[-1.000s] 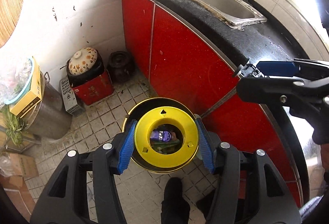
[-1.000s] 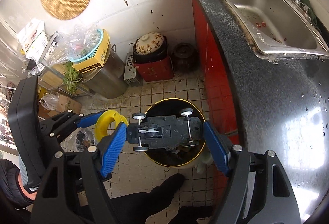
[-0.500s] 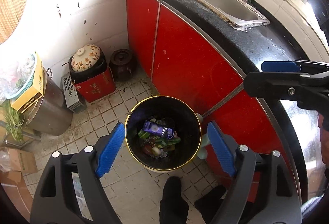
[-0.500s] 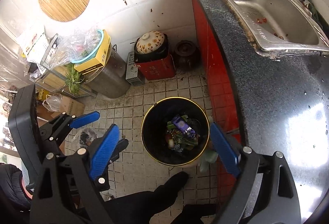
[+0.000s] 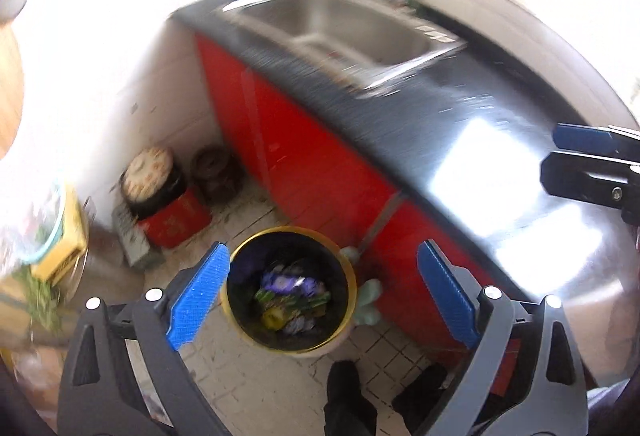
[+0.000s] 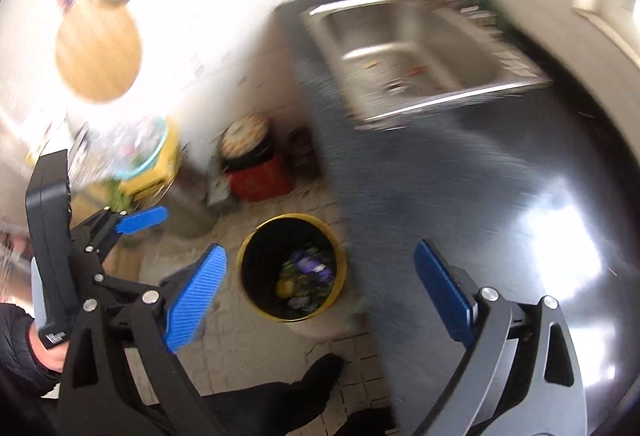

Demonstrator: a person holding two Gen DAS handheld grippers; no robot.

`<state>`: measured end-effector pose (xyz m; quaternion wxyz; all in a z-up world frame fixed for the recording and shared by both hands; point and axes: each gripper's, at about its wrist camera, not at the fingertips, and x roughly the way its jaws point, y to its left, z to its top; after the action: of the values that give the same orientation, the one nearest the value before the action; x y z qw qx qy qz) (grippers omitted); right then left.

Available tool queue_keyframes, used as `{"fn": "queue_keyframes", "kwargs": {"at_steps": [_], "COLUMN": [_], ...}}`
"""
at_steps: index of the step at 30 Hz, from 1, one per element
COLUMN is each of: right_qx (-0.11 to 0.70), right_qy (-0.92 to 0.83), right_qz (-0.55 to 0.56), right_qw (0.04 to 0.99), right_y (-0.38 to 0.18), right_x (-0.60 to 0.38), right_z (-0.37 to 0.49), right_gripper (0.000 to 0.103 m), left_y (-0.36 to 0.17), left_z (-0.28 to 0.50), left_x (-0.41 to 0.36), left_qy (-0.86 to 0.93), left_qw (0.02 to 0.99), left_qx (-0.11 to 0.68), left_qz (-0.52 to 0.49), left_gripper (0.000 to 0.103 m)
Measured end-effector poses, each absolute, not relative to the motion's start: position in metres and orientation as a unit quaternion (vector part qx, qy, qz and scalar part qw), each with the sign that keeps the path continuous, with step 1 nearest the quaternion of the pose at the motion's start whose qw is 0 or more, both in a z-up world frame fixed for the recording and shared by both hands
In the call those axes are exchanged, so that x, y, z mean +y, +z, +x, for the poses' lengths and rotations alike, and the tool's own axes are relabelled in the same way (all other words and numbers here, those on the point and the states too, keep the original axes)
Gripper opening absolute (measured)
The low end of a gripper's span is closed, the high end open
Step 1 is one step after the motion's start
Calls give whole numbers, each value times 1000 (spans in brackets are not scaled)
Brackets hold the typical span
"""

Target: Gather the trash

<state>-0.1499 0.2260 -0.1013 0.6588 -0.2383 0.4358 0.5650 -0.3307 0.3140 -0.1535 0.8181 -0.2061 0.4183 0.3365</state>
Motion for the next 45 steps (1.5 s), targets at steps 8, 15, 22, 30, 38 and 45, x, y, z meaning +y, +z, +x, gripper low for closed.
{"fn": "queue_keyframes", "kwargs": {"at_steps": [8,15,22,30,38,45], "right_qx": [421,411,411,423,429,433], "right_qy": [359,157,68,47,47,43], "right_qz": [-170,-112,-61,-35,-25,-19], "right_qw": [815,891,907,904,902,900], "right_y": [-45,-20,-17,-28,-35,-39], "right_x": [43,-127,-223,-256,-262,-263], "right_z": [-49,-5,3,11,21,21], "right_gripper": [96,96,96,96,96,96], "left_y": [-103,-82,-71,-74,-76,-77], "left_z": [-199,-84,-27,-5,5,10], "left_x": [231,132,50,15,11,12], "left_qy": [209,77,16,0,-1,-3], "left_qw": [879,889,892,888,887,886], "left_qx": [406,435,445,457,460,463], "left_qz": [-137,-124,-76,-45,-32,-27], "left_gripper": [96,96,96,96,96,96]}}
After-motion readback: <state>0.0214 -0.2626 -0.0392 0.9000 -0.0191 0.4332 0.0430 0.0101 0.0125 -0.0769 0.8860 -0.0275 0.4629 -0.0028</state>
